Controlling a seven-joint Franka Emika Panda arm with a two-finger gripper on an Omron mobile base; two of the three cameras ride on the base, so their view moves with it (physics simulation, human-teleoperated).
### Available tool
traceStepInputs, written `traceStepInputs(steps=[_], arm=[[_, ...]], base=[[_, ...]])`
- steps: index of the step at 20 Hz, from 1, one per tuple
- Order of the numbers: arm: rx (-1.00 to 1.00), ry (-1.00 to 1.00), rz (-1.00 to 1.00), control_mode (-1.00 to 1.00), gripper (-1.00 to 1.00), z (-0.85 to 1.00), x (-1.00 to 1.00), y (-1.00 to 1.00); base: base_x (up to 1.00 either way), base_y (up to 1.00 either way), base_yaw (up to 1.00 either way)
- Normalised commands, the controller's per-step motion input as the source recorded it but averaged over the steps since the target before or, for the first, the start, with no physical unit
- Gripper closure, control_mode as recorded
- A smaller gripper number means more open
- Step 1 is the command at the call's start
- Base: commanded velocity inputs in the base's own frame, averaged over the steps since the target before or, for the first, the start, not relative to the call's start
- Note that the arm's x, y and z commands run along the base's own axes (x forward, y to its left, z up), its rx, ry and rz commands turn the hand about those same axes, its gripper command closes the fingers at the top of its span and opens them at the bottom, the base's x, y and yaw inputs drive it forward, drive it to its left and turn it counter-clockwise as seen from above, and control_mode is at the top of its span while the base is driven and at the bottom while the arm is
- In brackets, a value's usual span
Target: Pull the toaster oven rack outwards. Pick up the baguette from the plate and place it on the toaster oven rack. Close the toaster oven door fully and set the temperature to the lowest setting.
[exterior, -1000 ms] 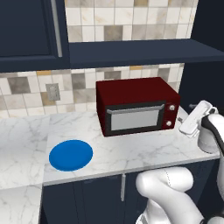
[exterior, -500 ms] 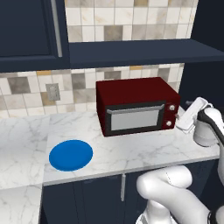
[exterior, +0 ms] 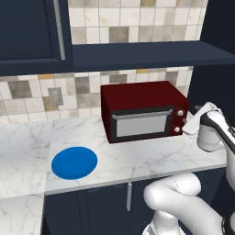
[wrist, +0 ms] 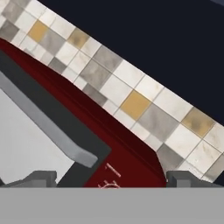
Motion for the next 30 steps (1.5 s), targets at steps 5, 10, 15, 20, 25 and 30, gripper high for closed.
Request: traceStepInputs(steps=[5, 10, 15, 20, 25, 30], arm=[[0.00, 0.01, -0.17, -1.00, -1.00, -0.06, 0.00, -0.13], [0.00, 0.01, -0.07, -1.00, -1.00, 0.00, 0.00, 0.00], [0.00, 0.04, 0.00, -1.00, -1.00, 0.00, 0.00, -0.01], [0.00, 0.01, 0.00, -1.00, -1.00, 0.00, 0.00, -0.10], [0.00, 0.00, 0.00, -1.00, -1.00, 0.00, 0.00, -0.24], [0.00, 0.02, 0.00, -1.00, -1.00, 0.00, 0.00, -0.10]], base=[[0.00, 0.00, 0.00], [0.00, 0.00, 0.00], [0.00, 0.00, 0.00], [0.00, 0.00, 0.00], [0.00, 0.00, 0.00], [0.00, 0.00, 0.00]])
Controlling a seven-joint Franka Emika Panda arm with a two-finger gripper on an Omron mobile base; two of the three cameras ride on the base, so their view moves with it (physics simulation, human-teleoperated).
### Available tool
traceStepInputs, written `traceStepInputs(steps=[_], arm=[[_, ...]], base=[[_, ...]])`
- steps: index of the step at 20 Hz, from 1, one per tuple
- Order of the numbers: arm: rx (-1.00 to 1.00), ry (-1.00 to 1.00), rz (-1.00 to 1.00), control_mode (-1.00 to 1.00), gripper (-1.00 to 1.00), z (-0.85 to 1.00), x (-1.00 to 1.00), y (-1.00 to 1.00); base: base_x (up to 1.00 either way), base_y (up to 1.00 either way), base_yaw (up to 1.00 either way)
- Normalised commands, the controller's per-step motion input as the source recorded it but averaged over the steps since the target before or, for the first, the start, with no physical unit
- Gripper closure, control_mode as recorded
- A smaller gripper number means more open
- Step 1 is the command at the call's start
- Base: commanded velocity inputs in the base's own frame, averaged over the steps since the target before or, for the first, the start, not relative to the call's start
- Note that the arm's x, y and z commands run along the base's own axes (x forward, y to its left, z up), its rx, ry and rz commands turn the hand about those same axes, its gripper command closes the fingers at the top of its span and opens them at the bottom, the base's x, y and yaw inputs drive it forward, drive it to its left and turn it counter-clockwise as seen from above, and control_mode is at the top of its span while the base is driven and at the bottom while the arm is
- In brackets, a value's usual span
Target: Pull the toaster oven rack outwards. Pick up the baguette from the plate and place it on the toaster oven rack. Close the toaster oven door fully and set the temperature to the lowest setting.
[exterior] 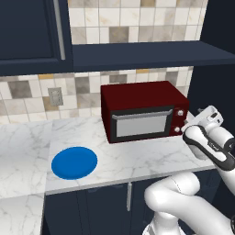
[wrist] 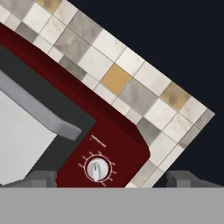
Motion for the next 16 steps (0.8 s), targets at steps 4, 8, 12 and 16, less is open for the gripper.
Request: traceStepInputs(steps=[4, 8, 12, 16], arm=[[0.00, 0.04, 0.00, -1.00, -1.00, -0.04, 0.00, 0.00], [0.00, 0.05, 0.00, -1.00, -1.00, -0.07, 0.06, 0.00], [0.00, 0.04, 0.00, -1.00, -1.00, -0.06, 0.13, 0.00], [0.00, 0.01, 0.00, -1.00, -1.00, -0.03, 0.14, 0.00]], base=[[0.00, 0.00, 0.00], [0.00, 0.00, 0.00], [0.00, 0.00, 0.00], [0.00, 0.00, 0.00]])
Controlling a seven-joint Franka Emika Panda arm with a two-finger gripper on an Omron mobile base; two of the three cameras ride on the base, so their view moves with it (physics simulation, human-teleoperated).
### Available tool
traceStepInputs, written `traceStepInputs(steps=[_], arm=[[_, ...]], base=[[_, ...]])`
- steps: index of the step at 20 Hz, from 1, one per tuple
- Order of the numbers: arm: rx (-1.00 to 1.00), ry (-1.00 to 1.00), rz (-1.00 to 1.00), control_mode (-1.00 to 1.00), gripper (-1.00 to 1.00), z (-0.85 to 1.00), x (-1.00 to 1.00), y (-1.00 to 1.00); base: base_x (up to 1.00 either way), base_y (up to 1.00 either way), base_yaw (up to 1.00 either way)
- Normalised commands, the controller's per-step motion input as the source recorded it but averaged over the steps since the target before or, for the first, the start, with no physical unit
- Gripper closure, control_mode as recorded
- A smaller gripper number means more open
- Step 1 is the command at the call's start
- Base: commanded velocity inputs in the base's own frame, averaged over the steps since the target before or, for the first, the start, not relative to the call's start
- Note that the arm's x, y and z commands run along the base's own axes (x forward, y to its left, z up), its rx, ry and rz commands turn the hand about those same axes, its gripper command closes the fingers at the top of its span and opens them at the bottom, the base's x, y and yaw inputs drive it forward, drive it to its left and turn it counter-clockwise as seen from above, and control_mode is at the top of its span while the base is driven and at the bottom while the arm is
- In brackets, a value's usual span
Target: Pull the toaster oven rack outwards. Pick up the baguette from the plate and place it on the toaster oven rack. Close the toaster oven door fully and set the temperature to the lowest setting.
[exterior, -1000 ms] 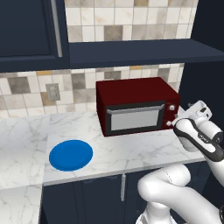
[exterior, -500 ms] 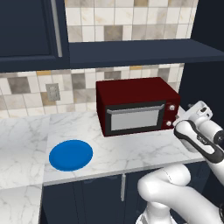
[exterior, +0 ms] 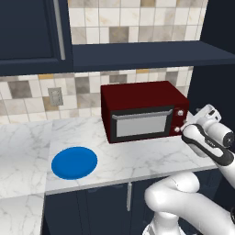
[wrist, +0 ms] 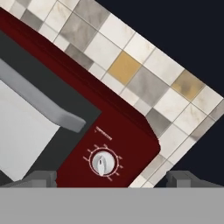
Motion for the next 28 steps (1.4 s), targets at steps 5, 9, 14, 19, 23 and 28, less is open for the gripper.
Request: traceStepInputs(steps=[5, 9, 14, 19, 23, 28], arm=[[0.00, 0.00, 0.00, -1.00, -1.00, -0.09, 0.08, 0.00], [0.00, 0.00, 0.01, -1.00, -1.00, -0.15, 0.09, 0.00], [0.00, 0.00, 0.02, -1.00, -1.00, -0.14, 0.14, 0.00], [0.00, 0.00, 0.02, -1.00, -1.00, -0.10, 0.09, 0.00], [0.00, 0.00, 0.01, -1.00, -1.00, -0.08, 0.11, 0.00], [0.00, 0.00, 0.01, -1.00, -1.00, -0.02, 0.17, 0.00]], base=[[0.00, 0.00, 0.00], [0.00, 0.00, 0.00], [0.00, 0.00, 0.00], [0.00, 0.00, 0.00], [0.00, 0.00, 0.00], [0.00, 0.00, 0.00]])
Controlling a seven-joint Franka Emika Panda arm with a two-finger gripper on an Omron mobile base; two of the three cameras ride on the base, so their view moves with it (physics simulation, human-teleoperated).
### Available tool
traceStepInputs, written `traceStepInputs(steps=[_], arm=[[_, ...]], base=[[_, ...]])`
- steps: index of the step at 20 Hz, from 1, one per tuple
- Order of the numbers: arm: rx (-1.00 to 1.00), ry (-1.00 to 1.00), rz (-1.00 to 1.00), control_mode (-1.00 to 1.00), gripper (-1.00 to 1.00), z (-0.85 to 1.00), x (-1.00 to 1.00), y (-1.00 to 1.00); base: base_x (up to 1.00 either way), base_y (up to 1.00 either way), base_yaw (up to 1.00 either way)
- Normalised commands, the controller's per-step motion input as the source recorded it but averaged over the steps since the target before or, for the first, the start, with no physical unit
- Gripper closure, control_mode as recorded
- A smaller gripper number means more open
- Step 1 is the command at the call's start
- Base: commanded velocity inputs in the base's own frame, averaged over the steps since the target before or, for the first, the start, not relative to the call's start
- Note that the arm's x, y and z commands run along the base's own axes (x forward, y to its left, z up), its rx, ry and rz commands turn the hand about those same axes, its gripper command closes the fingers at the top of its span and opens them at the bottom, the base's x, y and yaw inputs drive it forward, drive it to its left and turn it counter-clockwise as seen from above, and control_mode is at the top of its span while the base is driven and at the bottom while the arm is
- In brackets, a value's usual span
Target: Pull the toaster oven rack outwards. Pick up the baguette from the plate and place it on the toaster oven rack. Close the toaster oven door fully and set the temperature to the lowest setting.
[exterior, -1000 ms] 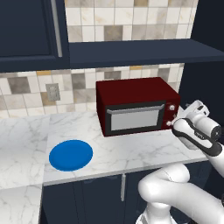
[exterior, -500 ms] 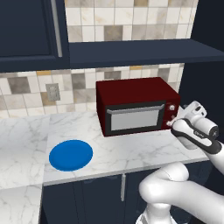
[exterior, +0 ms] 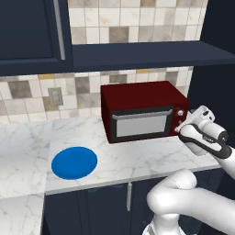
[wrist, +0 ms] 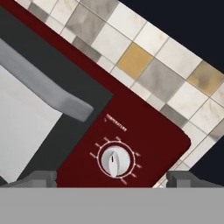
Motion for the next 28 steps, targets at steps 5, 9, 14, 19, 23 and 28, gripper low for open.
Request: traceStepInputs(steps=[5, 9, 14, 19, 23, 28], arm=[[0.00, 0.00, 0.00, -1.00, -1.00, 0.00, 0.15, 0.00], [0.00, 0.00, 0.00, -1.00, -1.00, -0.11, 0.18, 0.00], [0.00, 0.00, 0.00, -1.00, -1.00, -0.12, 0.21, 0.00], [0.00, 0.00, 0.00, -1.00, -1.00, -0.11, 0.19, 0.00], [0.00, 0.00, 0.00, -1.00, -1.00, -0.08, 0.16, 0.00], [0.00, 0.00, 0.00, -1.00, -1.00, -0.04, 0.16, 0.00]], base=[[0.00, 0.00, 0.00], [0.00, 0.00, 0.00], [0.00, 0.00, 0.00], [0.00, 0.00, 0.00], [0.00, 0.00, 0.00], [0.00, 0.00, 0.00]])
